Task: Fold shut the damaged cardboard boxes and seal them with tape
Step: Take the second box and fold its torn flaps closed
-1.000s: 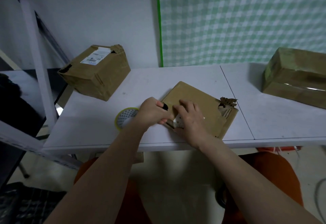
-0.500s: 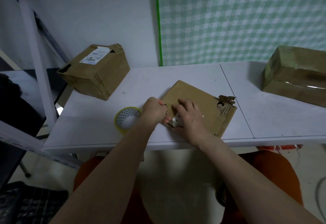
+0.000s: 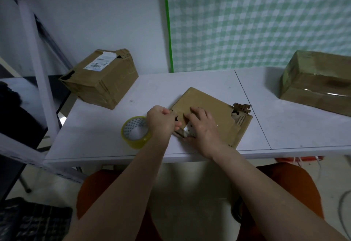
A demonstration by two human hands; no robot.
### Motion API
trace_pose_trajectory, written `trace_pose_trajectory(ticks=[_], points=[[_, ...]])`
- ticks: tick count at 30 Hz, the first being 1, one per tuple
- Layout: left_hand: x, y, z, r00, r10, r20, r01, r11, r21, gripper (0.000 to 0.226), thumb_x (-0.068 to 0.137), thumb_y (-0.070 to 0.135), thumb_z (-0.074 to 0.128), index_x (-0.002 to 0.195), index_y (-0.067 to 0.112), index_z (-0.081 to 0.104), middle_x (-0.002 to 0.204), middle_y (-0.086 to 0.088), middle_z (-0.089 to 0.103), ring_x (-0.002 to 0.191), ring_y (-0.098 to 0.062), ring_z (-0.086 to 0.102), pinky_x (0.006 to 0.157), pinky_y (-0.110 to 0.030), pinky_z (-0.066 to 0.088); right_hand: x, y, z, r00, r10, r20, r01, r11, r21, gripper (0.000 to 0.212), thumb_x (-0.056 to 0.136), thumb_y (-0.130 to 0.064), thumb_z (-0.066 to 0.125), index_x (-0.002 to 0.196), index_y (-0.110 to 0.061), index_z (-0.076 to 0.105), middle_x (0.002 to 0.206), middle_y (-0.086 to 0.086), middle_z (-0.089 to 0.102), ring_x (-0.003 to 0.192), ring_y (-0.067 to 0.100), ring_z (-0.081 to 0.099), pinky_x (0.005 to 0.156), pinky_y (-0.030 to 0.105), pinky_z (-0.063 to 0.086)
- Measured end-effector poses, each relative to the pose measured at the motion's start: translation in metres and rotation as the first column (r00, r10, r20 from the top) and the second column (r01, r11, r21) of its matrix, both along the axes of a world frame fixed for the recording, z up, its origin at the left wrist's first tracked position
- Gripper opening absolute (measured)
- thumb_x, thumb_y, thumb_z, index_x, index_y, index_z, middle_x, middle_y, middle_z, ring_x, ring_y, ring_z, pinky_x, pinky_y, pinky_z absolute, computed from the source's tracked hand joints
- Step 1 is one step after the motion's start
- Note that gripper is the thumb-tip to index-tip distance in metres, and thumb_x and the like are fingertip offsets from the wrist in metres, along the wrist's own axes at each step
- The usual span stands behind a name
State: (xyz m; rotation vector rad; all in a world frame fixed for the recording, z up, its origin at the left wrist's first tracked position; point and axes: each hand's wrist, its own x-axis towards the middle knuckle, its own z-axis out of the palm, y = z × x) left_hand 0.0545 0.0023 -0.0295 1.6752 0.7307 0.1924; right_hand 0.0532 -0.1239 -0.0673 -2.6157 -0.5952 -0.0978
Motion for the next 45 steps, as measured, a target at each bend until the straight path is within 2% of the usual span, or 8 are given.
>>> trace_pose_trajectory(ticks=[3,5,9,15,19,23,31,45], points=[[-0.011,0.018,0.004,0.987,0.044,0.157,-0.078,0.974,0.215,0.013,0.082,0.009,0.068,0.084,0.012,0.055,0.076,-0.008,0.068,0.059,-0.017,0.068,0.053,-0.023,0.054,0.001,0.000,0.000,1.000,-0.016,0.020,0.017,1.000,-0.018,0.063,0.078,-0.029,0.073,0.134,-0.017,0.046,0.147,0.005,0.031,0.135,0.025,0.024,0.110,0.037,0.026],[-0.021,0.030,0.002,0.966,0.045,0.254,-0.133,0.930,0.341,0.009,0.086,0.006,0.061,0.086,0.015,0.057,0.089,-0.001,0.066,0.077,-0.014,0.063,0.063,-0.006,0.044,-0.001,0.002,0.001,0.999,-0.024,0.036,0.025,0.999,-0.031,0.060,0.080,-0.030,0.071,0.134,-0.018,0.046,0.146,0.004,0.032,0.132,0.024,0.026,0.109,0.035,0.026],[-0.032,0.042,-0.014,0.975,-0.113,0.191,0.015,0.893,0.449,0.036,0.087,-0.010,0.042,0.107,0.012,0.062,0.111,-0.001,0.059,0.098,-0.010,0.054,0.075,0.001,0.037,-0.004,0.013,0.006,0.997,-0.053,0.060,0.050,0.997,0.054,0.052,0.076,-0.026,0.075,0.123,-0.012,0.055,0.129,0.010,0.044,0.115,0.028,0.038,0.096,0.034,0.037],[-0.021,0.041,-0.023,0.957,-0.273,0.101,0.219,0.902,0.371,0.033,0.084,-0.012,0.054,0.113,-0.002,0.063,0.110,-0.012,0.065,0.104,-0.023,0.061,0.094,-0.030,0.048,0.001,0.038,0.008,0.994,-0.084,0.069,0.070,0.980,0.187,0.027,0.080,-0.022,0.073,0.101,-0.007,0.066,0.103,0.010,0.050,0.100,0.026,0.041,0.085,0.031,0.038],[-0.014,0.040,-0.022,0.966,-0.242,0.089,0.219,0.953,0.211,0.022,0.086,-0.002,0.061,0.107,-0.003,0.066,0.102,-0.009,0.069,0.092,-0.015,0.063,0.072,-0.007,0.048,0.006,0.040,0.012,0.992,-0.122,-0.020,0.123,0.957,0.264,0.013,0.086,-0.019,0.066,0.090,-0.007,0.068,0.094,0.002,0.044,0.100,0.023,0.039,0.086,0.026,0.033],[-0.005,0.037,-0.025,0.974,-0.206,0.094,0.183,0.962,0.204,0.024,0.083,0.007,0.069,0.106,0.000,0.070,0.099,-0.012,0.072,0.090,-0.019,0.067,0.082,-0.027,0.054,0.011,0.040,0.013,0.981,-0.174,-0.090,0.192,0.939,0.285,0.010,0.088,-0.018,0.062,0.091,-0.009,0.065,0.095,0.001,0.040,0.102,0.022,0.037,0.083,0.021,0.028],[0.001,0.033,-0.030,0.988,-0.119,0.097,0.103,0.983,0.155,0.011,0.080,0.010,0.072,0.091,0.006,0.071,0.085,-0.005,0.071,0.070,-0.007,0.062,0.063,-0.010,0.047,0.013,0.039,0.010,0.958,-0.262,-0.114,0.284,0.913,0.292,0.025,0.082,-0.023,0.069,0.103,-0.012,0.061,0.111,0.006,0.043,0.110,0.020,0.035,0.093,0.023,0.033],[0.012,0.029,-0.029,0.997,-0.060,0.039,0.061,0.998,-0.020,0.023,0.077,0.008,0.074,0.100,0.007,0.073,0.095,-0.005,0.072,0.087,-0.015,0.066,0.085,-0.028,0.054,0.005,0.026,0.001,0.979,-0.204,0.019,0.195,0.955,0.222,0.026,0.078,-0.025,0.074,0.093,-0.007,0.063,0.106,0.005,0.050,0.101,0.023,0.039,0.077,0.019,0.026]])
